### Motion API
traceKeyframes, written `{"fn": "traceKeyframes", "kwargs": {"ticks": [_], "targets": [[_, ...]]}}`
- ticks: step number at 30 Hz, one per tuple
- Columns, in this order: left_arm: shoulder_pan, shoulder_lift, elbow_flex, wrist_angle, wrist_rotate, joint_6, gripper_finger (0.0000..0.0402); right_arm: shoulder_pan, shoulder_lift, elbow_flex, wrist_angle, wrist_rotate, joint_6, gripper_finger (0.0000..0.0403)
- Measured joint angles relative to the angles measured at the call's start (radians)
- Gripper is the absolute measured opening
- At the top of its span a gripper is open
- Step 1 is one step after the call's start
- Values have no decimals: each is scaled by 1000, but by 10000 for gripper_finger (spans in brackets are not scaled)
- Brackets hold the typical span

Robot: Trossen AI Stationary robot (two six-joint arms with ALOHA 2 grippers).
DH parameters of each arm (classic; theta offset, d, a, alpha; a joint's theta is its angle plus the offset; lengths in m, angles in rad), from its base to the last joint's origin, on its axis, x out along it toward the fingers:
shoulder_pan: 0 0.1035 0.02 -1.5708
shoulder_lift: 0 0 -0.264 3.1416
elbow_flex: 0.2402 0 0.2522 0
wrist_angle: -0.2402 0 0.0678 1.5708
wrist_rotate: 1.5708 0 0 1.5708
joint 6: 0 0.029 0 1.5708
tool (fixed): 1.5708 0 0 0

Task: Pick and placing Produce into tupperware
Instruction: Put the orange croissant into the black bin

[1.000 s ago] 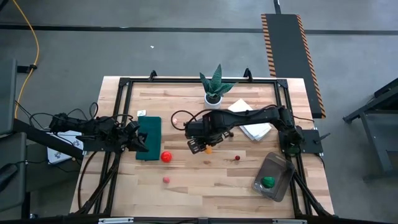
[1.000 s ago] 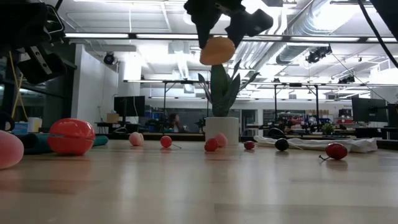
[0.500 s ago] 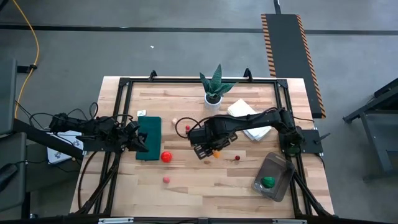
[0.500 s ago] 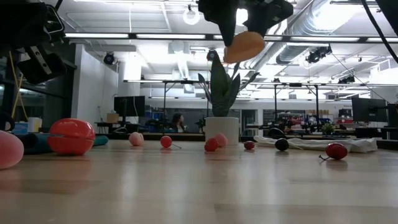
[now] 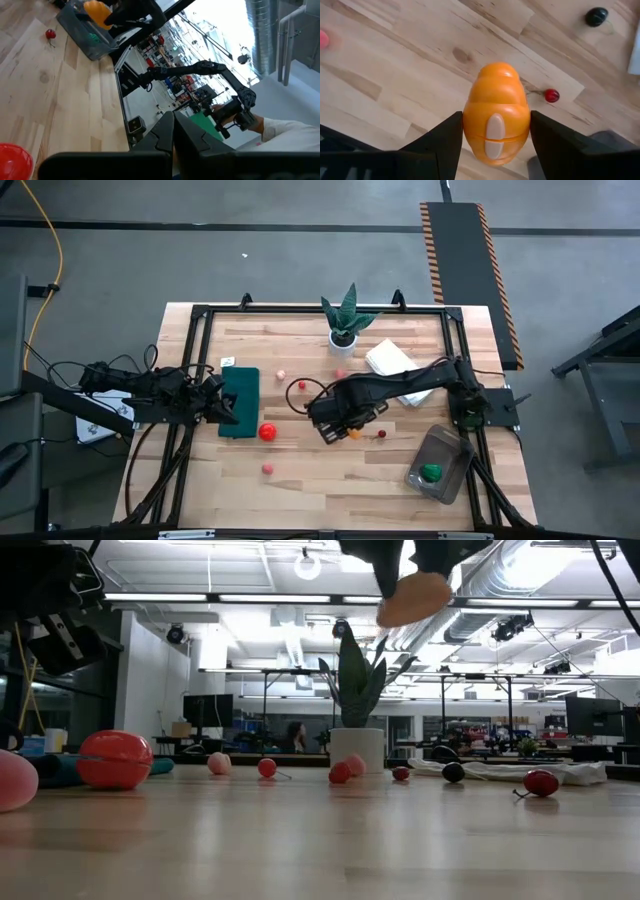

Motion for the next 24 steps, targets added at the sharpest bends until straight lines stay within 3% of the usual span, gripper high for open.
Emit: {"fn": "traceKeyframes", "kwargs": {"ticks": [13,24], "targets": [[0,0,0,2,21,0,1,7,-175,0,-2,189,78,204],[0,0,0,2,21,-1,1,12,-311,-115,-1,193,146,204]]}}
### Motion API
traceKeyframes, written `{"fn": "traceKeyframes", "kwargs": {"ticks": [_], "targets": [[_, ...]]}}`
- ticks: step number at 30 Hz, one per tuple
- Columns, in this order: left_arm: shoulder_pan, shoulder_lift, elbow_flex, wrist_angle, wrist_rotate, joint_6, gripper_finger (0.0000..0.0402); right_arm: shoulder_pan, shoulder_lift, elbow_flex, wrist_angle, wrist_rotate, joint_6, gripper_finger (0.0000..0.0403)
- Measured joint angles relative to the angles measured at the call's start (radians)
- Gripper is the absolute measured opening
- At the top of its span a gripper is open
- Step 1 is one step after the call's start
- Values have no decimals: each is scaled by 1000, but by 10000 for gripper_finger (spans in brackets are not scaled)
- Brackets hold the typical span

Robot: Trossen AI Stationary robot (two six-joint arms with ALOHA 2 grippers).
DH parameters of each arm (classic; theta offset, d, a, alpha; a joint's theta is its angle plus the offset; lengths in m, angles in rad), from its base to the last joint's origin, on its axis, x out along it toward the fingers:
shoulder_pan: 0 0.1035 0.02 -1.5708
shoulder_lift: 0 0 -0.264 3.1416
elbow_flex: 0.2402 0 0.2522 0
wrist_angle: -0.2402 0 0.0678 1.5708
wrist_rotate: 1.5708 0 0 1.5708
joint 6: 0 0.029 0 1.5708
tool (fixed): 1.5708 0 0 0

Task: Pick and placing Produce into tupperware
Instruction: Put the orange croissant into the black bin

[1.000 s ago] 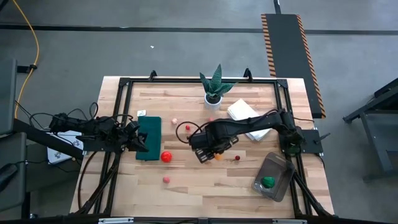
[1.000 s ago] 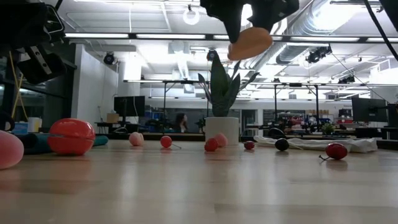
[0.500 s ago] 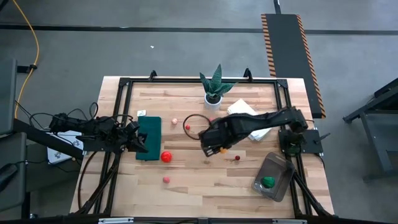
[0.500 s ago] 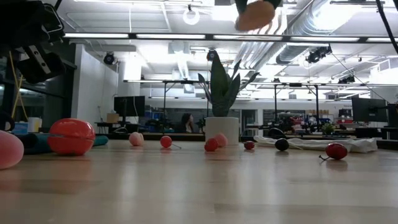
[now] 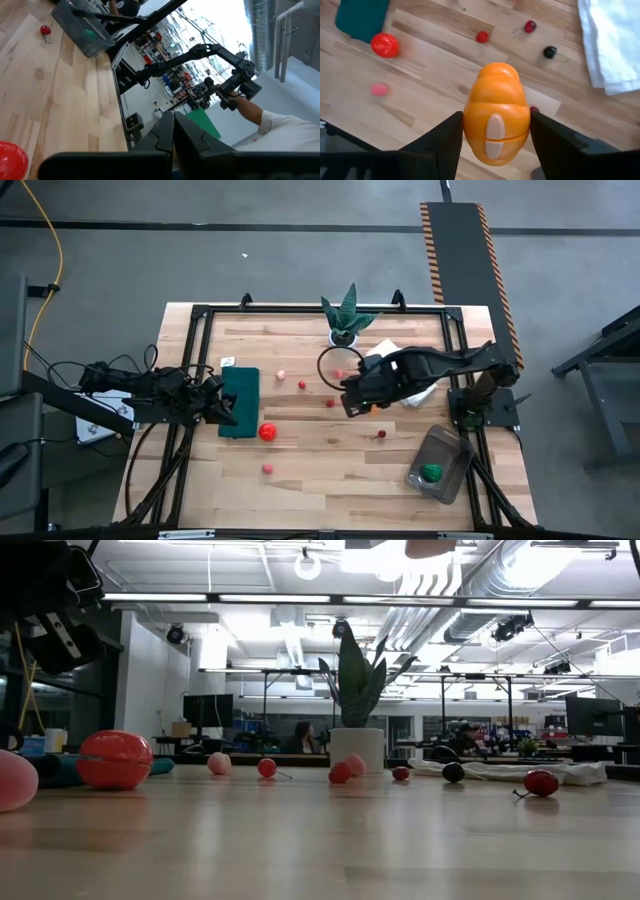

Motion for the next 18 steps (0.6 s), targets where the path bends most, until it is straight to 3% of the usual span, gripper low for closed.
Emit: {"fn": "traceKeyframes", "kwargs": {"ticks": [10,18], "targets": [[0,0,0,0,0,0,1,59,-169,-263,0,-43,161,204],[0,0,0,0,0,0,1,176,-330,-508,22,-88,398,204]]}}
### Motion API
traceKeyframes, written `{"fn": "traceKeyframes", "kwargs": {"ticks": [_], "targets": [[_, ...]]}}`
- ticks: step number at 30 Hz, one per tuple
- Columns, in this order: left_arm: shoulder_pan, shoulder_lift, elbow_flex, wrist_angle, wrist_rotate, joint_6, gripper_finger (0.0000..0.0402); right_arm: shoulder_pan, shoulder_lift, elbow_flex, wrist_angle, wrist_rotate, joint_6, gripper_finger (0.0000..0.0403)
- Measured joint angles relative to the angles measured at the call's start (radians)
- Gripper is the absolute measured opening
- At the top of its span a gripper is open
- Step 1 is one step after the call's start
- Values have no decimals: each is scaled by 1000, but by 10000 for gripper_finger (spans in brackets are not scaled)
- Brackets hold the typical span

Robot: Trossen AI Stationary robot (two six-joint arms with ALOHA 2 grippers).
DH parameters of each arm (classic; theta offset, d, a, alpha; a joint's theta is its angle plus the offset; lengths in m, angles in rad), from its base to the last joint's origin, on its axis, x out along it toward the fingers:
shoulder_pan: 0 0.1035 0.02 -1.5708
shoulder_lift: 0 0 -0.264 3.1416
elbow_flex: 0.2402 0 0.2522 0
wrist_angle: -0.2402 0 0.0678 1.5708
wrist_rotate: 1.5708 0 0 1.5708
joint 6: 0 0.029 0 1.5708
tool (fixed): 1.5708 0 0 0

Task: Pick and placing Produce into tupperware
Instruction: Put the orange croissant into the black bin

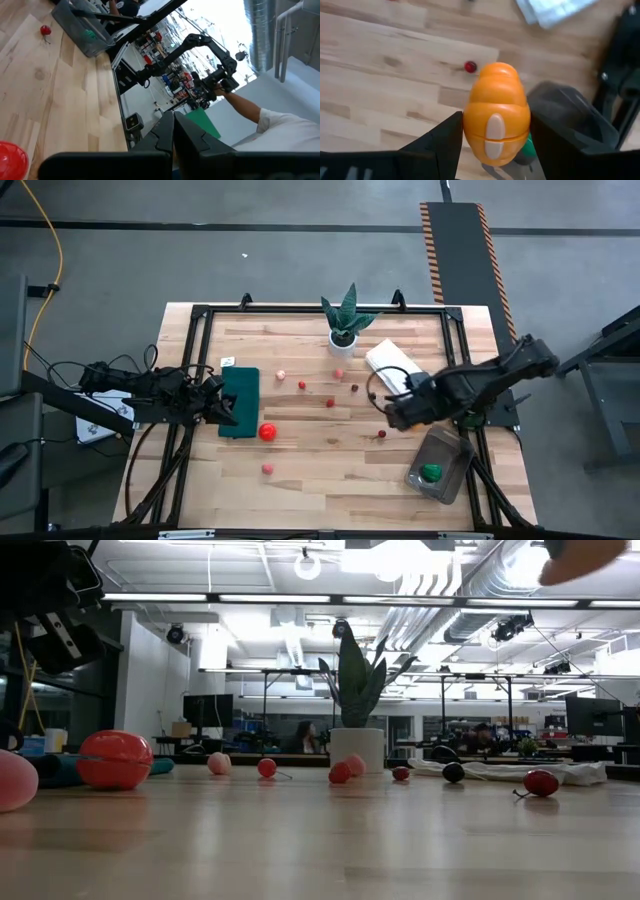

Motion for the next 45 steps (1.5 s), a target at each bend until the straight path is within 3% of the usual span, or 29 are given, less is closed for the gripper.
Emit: {"fn": "traceKeyframes", "kwargs": {"ticks": [17,26,45], "targets": [[0,0,0,0,0,-26,1,266,-202,-344,133,-40,446,204],[0,0,0,0,-1,-26,1,327,-204,-411,186,-93,498,204],[0,0,0,0,-2,-52,1,355,-204,-551,341,-98,500,204]]}}
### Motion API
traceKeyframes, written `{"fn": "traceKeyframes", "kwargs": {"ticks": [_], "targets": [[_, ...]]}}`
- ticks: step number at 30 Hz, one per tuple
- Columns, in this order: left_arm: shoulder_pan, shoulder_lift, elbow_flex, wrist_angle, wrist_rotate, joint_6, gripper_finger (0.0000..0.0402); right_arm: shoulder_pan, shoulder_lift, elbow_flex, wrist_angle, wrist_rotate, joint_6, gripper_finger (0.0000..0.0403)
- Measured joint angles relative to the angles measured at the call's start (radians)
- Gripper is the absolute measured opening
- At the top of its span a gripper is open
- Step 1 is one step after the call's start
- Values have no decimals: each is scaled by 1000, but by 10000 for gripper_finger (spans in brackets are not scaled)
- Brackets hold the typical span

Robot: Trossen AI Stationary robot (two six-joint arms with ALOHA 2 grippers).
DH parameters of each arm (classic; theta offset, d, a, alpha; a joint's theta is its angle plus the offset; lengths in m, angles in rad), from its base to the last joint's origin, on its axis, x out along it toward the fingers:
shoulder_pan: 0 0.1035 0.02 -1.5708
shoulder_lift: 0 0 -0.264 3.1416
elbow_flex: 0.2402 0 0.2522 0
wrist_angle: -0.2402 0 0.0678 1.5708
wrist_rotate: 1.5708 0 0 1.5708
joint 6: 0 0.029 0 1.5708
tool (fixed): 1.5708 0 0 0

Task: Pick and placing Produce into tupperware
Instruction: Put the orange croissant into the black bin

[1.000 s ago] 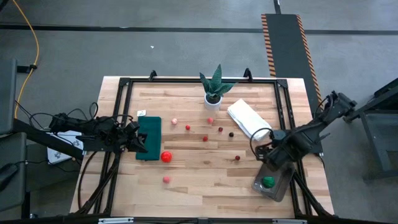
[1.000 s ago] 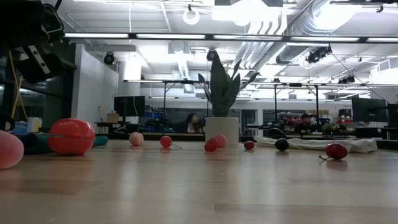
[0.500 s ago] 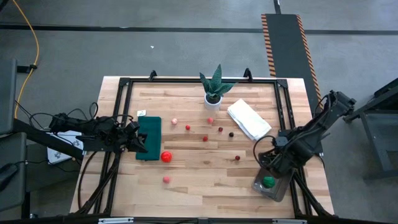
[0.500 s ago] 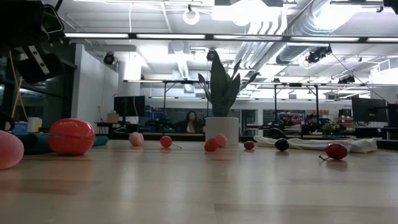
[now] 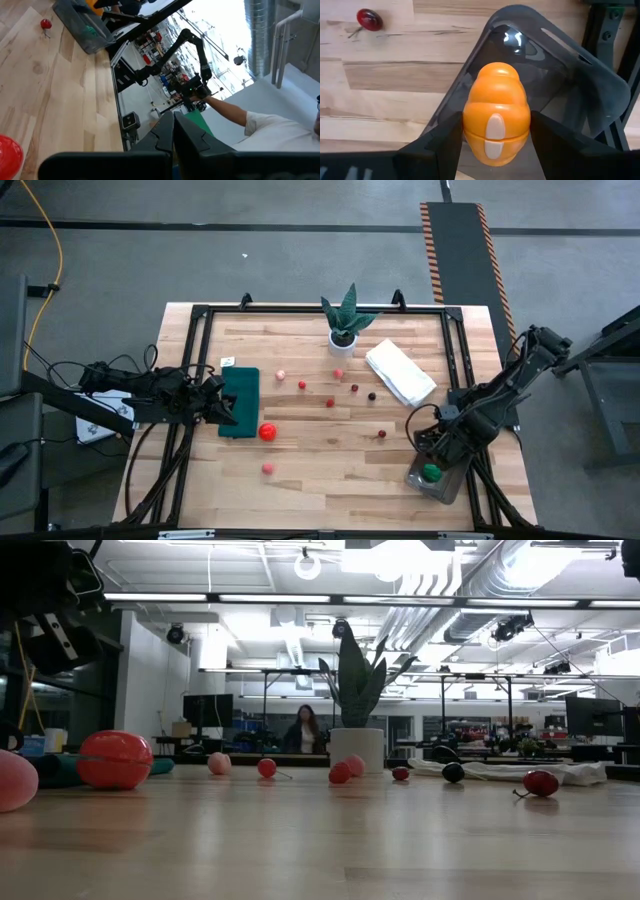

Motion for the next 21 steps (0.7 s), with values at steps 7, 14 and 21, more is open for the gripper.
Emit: {"fn": "traceKeyframes", "kwargs": {"ticks": [7,14,21], "targets": [[0,0,0,0,0,0,1,19,1,0,-14,-2,1,204],[0,0,0,0,-3,0,1,31,2,0,-44,-2,1,204],[0,0,0,0,-5,0,1,31,5,0,-62,2,4,204]]}}
